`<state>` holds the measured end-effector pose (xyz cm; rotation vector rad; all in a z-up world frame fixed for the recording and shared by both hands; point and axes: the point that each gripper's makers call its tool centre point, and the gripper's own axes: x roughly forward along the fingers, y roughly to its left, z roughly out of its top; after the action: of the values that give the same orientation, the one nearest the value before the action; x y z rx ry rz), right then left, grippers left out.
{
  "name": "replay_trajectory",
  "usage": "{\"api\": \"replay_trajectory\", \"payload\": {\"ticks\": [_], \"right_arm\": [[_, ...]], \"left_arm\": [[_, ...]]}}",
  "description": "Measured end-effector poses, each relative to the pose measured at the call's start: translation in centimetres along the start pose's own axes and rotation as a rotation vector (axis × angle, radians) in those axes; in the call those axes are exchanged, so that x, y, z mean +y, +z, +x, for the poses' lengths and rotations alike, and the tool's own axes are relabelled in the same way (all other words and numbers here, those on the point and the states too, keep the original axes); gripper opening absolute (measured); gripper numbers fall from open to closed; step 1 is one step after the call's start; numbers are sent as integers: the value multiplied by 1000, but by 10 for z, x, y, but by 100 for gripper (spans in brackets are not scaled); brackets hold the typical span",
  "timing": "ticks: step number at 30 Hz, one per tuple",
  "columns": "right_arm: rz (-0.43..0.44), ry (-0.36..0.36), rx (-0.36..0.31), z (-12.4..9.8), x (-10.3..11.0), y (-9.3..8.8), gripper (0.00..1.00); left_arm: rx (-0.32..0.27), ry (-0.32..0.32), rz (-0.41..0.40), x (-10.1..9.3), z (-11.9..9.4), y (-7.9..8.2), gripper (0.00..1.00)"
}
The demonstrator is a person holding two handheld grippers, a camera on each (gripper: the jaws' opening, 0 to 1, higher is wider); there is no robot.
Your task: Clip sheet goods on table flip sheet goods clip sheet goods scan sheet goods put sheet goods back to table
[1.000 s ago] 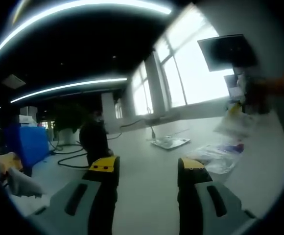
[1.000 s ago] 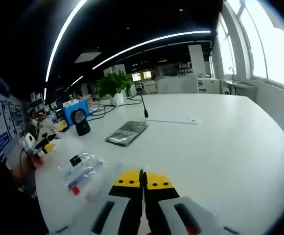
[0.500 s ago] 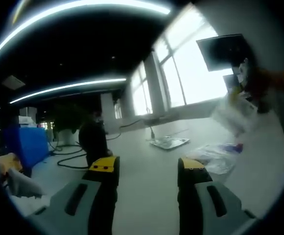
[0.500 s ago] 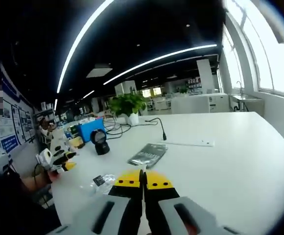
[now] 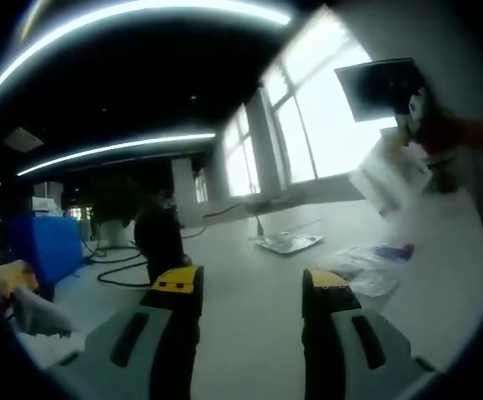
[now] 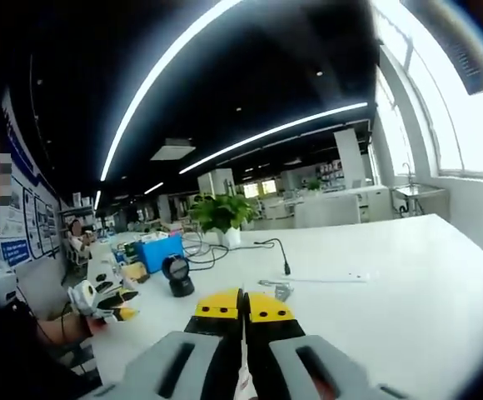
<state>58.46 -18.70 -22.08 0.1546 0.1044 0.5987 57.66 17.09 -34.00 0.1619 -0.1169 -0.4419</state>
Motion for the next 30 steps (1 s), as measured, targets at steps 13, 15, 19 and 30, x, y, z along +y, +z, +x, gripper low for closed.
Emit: {"api": "replay_trajectory", "payload": {"ticks": [13,15,19,30], "right_arm": [[-37,-51,-75,11,-10,15,0],[-61,-72,-98,13,-7,18,0],[-63,-123,-156,14,-11,29,0],[-97,-168,-192,39,-8,26,0]], "left_arm": [[2,8,1,3,0,-1,40],[1,8,-1,3,0,-1,40],[2,3,9,1,0,-1,40],[2,16,8,5,0,-2,41]]}}
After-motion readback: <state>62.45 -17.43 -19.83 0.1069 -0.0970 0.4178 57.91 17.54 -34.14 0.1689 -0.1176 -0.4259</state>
